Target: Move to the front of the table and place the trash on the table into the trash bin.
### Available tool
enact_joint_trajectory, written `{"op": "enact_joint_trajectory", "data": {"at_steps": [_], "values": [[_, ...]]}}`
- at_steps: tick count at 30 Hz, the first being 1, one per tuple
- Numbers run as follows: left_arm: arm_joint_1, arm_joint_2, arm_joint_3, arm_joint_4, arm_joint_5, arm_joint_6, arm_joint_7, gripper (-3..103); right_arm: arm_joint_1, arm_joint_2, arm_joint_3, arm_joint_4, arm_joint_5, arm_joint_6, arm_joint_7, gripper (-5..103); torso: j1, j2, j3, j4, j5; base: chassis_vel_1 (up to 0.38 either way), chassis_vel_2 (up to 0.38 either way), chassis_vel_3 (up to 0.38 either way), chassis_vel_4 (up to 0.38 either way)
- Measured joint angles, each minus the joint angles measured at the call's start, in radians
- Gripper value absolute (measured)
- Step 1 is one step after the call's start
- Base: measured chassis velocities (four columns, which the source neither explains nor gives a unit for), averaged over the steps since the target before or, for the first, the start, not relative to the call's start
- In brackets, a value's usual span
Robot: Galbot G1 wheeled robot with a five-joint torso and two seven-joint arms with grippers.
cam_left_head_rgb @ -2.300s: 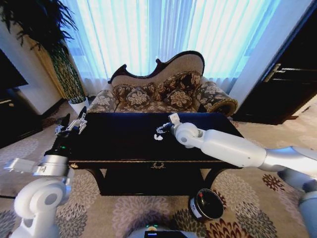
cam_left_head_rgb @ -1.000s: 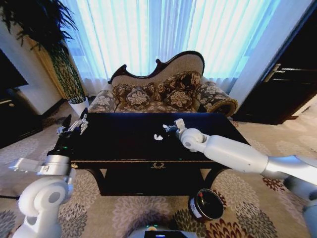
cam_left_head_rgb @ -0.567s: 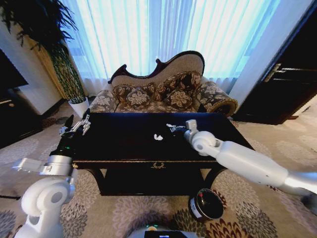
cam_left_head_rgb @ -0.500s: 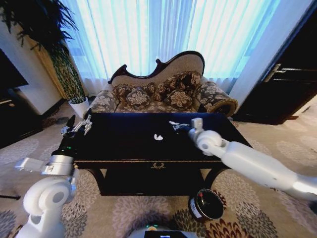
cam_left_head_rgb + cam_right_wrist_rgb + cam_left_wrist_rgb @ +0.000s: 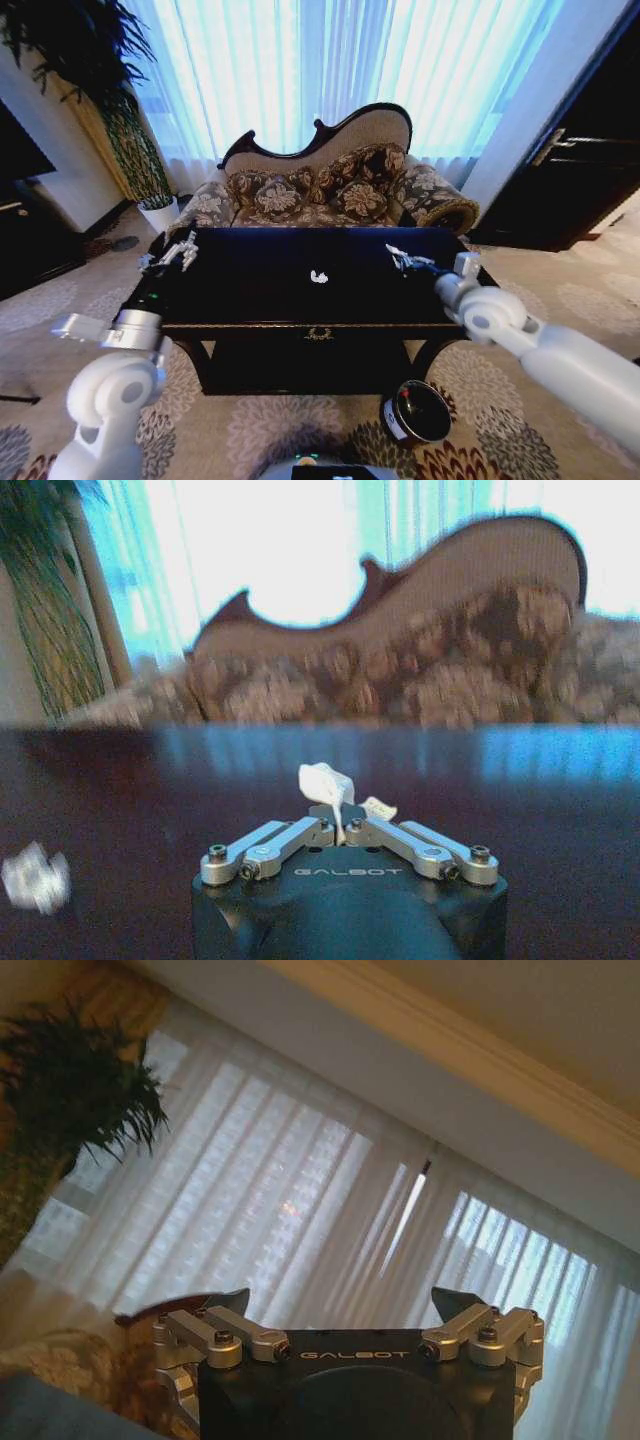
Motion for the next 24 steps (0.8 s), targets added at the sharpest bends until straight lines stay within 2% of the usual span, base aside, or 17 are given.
{"op": "enact_joint_trajectory", "data": {"at_steps": [4,6,8,10,13,14,15,16,17,20,23,24], "values": [[0.027,-0.020,-0.031,-0.031,-0.001,0.002,-0.002,100,-0.017,0.004,0.046,0.047,0.007,0.002,0.000,1,0.000,0.000,0.000,0.0007,-0.0001,0.000,0.000,0.000,0.000],[0.038,-0.036,-0.037,-0.048,-0.004,0.002,-0.003,100,-0.113,0.027,0.181,0.114,0.012,-0.019,0.024,1,0.000,0.000,0.000,0.0007,-0.0002,0.000,0.000,0.000,0.000],[0.038,-0.039,-0.037,-0.051,-0.005,0.002,-0.003,100,-0.146,0.032,0.223,0.128,0.012,-0.024,0.027,1,0.000,0.000,0.000,0.0004,-0.0002,0.000,0.000,0.000,0.000],[0.030,-0.045,-0.042,-0.053,-0.011,0.001,-0.003,100,-0.300,0.055,0.367,0.168,0.012,-0.037,0.026,1,0.000,0.000,0.000,0.0001,0.0001,0.000,0.000,0.000,0.000],[0.025,-0.046,-0.043,-0.053,-0.014,0.001,-0.003,100,-0.371,0.069,0.424,0.179,0.007,-0.038,0.023,1,0.000,0.000,0.000,0.0000,0.0001,0.000,0.000,0.000,0.000],[0.018,-0.045,-0.043,-0.051,-0.018,0.001,-0.003,100,-0.478,0.090,0.509,0.189,-0.005,-0.038,0.016,1,0.000,0.000,0.000,-0.0001,0.0002,0.000,0.000,0.000,0.000],[0.016,-0.045,-0.043,-0.050,-0.019,0.001,-0.003,100,-0.519,0.098,0.546,0.193,-0.010,-0.037,0.009,1,0.000,0.000,0.000,0.0000,0.0004,0.000,0.000,0.000,0.000],[0.013,-0.044,-0.041,-0.046,-0.020,-0.001,-0.003,100,-0.646,0.126,0.655,0.202,-0.034,-0.015,-0.019,1,0.000,0.000,0.000,0.0002,-0.0003,0.000,0.000,0.000,0.000],[0.013,-0.044,-0.041,-0.046,-0.020,-0.001,-0.003,100,-0.646,0.126,0.655,0.202,-0.034,-0.015,-0.019,1,0.000,0.000,0.000,0.0002,-0.0003,0.000,0.000,0.000,0.000],[0.014,-0.045,-0.039,-0.043,-0.026,-0.004,-0.003,100,-0.862,0.189,0.781,0.214,-0.079,0.034,-0.064,1,0.000,0.000,0.000,-0.0003,0.0001,0.000,0.000,0.000,0.000],[0.015,-0.044,-0.044,-0.042,-0.031,-0.006,-0.003,100,-0.926,0.223,0.827,0.226,-0.098,0.044,-0.078,1,0.000,0.000,0.000,-0.0002,0.0000,0.000,0.000,0.000,0.000],[0.014,-0.036,-0.056,-0.040,-0.038,-0.006,-0.003,100,-0.965,0.263,0.856,0.245,-0.146,0.059,-0.095,1,0.000,0.000,0.000,-0.0002,0.0001,0.000,0.000,0.000,0.000]]}}
